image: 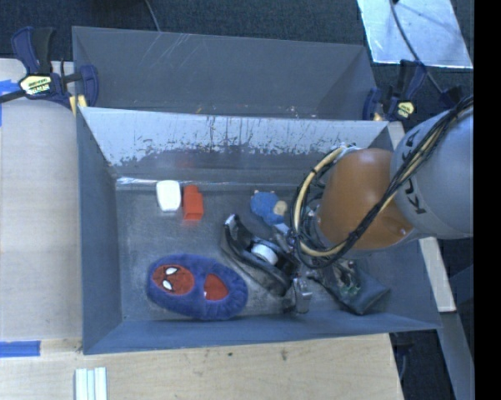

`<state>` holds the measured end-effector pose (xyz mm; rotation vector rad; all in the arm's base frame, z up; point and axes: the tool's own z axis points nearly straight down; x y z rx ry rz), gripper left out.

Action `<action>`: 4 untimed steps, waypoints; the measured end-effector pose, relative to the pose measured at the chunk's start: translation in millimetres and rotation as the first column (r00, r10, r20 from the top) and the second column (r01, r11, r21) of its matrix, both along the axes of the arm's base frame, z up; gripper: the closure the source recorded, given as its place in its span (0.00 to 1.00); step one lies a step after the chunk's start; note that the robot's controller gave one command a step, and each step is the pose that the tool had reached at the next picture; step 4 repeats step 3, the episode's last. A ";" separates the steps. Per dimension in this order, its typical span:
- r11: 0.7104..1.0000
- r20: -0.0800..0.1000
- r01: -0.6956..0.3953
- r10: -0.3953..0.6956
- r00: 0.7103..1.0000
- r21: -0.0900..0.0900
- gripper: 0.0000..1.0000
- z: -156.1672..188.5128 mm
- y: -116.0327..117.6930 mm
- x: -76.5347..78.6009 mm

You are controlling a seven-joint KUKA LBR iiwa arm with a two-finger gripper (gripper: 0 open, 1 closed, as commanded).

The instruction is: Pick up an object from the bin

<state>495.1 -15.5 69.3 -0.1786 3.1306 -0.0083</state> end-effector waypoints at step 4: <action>0.985 0.005 -0.171 0.171 0.985 0.002 1.00 132.1 -10.8 4.1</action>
Offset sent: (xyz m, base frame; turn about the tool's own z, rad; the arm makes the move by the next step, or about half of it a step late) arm 0.0000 0.0000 0.0000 0.0000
